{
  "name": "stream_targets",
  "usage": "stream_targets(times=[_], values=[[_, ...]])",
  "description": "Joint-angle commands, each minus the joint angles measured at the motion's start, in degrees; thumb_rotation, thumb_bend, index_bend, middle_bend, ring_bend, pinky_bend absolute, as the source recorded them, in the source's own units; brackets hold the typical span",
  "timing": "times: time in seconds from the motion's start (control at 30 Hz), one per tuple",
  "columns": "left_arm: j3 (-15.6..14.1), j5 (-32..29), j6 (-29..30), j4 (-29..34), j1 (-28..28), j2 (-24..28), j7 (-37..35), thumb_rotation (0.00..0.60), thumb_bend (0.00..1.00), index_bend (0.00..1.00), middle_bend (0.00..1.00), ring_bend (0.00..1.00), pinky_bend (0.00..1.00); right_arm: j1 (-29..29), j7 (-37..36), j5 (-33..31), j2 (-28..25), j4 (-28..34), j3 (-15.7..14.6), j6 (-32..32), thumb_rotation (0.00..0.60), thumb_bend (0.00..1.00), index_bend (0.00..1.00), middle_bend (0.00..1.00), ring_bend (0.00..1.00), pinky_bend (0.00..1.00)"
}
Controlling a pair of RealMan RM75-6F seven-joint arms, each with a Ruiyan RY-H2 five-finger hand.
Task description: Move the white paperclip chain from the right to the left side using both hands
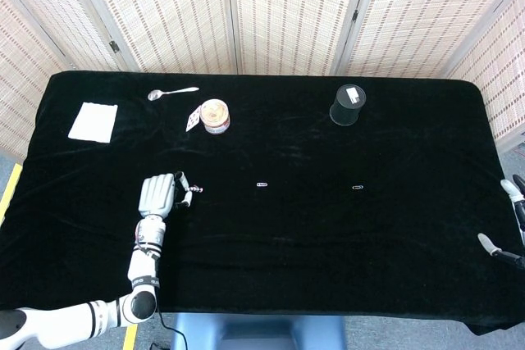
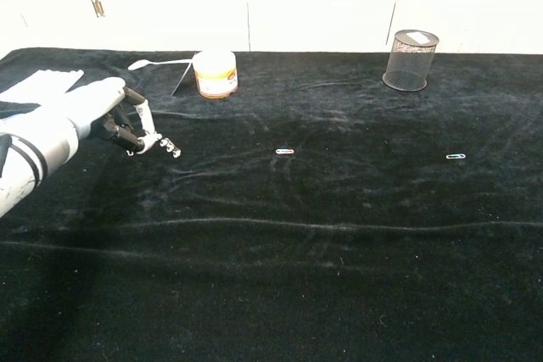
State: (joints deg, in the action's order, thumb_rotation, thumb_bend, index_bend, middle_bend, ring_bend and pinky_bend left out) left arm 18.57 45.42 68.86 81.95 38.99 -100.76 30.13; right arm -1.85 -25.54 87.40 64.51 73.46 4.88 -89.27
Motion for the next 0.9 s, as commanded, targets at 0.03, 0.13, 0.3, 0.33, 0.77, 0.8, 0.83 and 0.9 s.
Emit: stream_targets(times=[0.03, 0.13, 0.3, 0.33, 0.77, 0.8, 0.83, 0.9], values=[[0.1, 0.0, 0.0, 0.2, -0.1, 0.2, -0.1, 0.600, 0.68, 0.80, 1.00, 1.00, 1.00, 0.0, 0.0, -0.1, 0.0, 0.0, 0.0, 0.1, 0.600, 0.25, 0.02, 0.00, 0.00, 0.00], [0.2, 0.1, 0.3, 0.4, -0.2, 0.5, -0.3, 0.600, 0.68, 0.80, 1.00, 1.00, 1.00, -0.1, -0.1, -0.1, 0.0, -0.1, 0.1, 0.1, 0.600, 0.25, 0.02, 0.00, 0.00, 0.00], [0.4, 0.3, 0.7, 1.2, -0.6, 1.3, -0.9, 0.600, 0.68, 0.80, 1.00, 1.00, 1.00, -0.3, 0.0, -0.2, 0.0, -0.2, 0.1, 0.4, 0.600, 0.25, 0.02, 0.00, 0.00, 0.00], [0.5, 0.4, 0.8, 1.4, -0.6, 1.4, -1.0, 0.600, 0.68, 0.80, 1.00, 1.00, 1.00, -0.3, 0.0, -0.2, 0.0, -0.2, 0.1, 0.5, 0.600, 0.25, 0.02, 0.00, 0.00, 0.00], [1.1, 0.6, 1.7, 2.9, -1.7, 3.8, -2.7, 0.600, 0.68, 0.80, 1.00, 1.00, 1.00, -0.7, 0.2, -0.3, 0.1, -0.2, 0.0, 1.1, 0.600, 0.25, 0.02, 0.00, 0.00, 0.00], [1.2, 0.5, 1.7, 2.7, -1.9, 4.1, -2.9, 0.600, 0.68, 0.80, 1.00, 1.00, 1.00, -0.7, 0.3, -0.3, 0.2, -0.2, 0.1, 1.2, 0.600, 0.25, 0.02, 0.00, 0.00, 0.00], [1.3, 0.4, 1.7, 2.6, -2.0, 4.2, -3.1, 0.600, 0.68, 0.80, 1.00, 1.00, 1.00, -0.8, 0.3, -0.3, 0.2, -0.2, 0.1, 1.2, 0.600, 0.25, 0.02, 0.00, 0.00, 0.00], [1.3, 0.0, 1.4, 2.1, -2.3, 4.6, -3.6, 0.600, 0.68, 0.80, 1.00, 1.00, 1.00, -0.8, 0.6, -0.4, 0.2, -0.2, 0.1, 1.2, 0.600, 0.25, 0.02, 0.00, 0.00, 0.00]])
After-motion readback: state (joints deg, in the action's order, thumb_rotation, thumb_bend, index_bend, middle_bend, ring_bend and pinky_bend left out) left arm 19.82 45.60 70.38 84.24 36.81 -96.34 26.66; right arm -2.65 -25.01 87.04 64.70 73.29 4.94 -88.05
